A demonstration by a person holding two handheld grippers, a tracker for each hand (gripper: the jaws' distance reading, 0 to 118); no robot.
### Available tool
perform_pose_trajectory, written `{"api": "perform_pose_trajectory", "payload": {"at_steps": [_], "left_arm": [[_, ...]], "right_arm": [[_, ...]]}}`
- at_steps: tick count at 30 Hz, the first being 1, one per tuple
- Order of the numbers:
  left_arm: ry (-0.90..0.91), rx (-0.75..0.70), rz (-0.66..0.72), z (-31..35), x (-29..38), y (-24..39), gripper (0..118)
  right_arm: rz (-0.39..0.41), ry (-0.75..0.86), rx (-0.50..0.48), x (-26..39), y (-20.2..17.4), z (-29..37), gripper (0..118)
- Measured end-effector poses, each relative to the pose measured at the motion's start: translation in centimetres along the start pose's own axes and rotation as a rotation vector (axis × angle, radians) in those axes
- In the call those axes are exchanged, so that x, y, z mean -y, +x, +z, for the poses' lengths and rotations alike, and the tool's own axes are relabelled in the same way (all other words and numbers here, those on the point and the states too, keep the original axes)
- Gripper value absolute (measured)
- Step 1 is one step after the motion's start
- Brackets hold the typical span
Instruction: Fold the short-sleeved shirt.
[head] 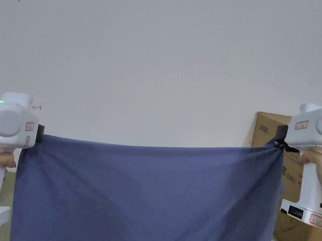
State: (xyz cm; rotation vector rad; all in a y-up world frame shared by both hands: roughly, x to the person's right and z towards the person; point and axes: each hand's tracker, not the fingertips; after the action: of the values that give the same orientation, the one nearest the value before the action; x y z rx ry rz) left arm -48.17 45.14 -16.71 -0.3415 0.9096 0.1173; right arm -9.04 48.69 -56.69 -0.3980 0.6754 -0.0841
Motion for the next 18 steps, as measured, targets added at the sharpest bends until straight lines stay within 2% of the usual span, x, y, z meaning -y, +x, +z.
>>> {"api": "perform_pose_trajectory", "payload": {"at_steps": [11,18], "left_arm": [[0.147,-0.086,-0.003,-7.9,-11.1,-0.5,2],[0.227,-0.116,0.039,-10.4,-12.1,-0.6,2]], "right_arm": [[0.038,0.134,-0.020,-10.4,-5.6,-5.9,3],[0.036,0.160,-0.036,-9.9,-6.0,-9.0,3]]}}
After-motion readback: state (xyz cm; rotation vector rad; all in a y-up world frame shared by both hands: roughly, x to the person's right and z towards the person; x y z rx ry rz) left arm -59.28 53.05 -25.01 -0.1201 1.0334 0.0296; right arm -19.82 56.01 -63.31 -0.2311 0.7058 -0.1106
